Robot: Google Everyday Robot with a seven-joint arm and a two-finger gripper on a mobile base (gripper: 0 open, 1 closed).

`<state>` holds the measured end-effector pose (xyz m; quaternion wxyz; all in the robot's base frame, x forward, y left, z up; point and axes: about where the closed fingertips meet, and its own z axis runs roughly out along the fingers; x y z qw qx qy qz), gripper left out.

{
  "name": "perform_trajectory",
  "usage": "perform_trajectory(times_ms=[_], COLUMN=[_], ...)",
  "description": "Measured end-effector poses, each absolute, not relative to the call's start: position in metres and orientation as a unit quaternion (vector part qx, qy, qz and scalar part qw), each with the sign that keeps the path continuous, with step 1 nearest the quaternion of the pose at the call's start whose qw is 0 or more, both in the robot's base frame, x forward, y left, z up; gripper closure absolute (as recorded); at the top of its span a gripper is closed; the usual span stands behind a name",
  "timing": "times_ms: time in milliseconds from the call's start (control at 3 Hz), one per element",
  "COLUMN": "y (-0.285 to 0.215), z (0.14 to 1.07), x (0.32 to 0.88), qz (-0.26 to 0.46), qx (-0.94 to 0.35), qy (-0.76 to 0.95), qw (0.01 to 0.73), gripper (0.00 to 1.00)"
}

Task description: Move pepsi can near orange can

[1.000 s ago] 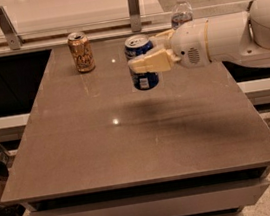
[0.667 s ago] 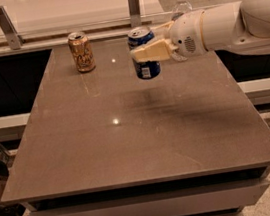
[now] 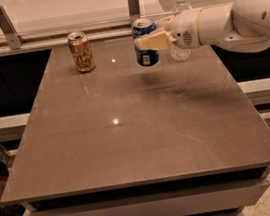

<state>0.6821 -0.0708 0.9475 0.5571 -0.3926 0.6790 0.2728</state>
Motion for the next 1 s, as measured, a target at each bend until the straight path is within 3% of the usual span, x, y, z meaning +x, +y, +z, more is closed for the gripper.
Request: perform_trajectory(times_ms=[1000], y=[-0.010], z=[0.913], x=[0.742], qz=[0.277], qx=[-0.423], qy=[0.669], qw=[0.544], gripper=[1.00])
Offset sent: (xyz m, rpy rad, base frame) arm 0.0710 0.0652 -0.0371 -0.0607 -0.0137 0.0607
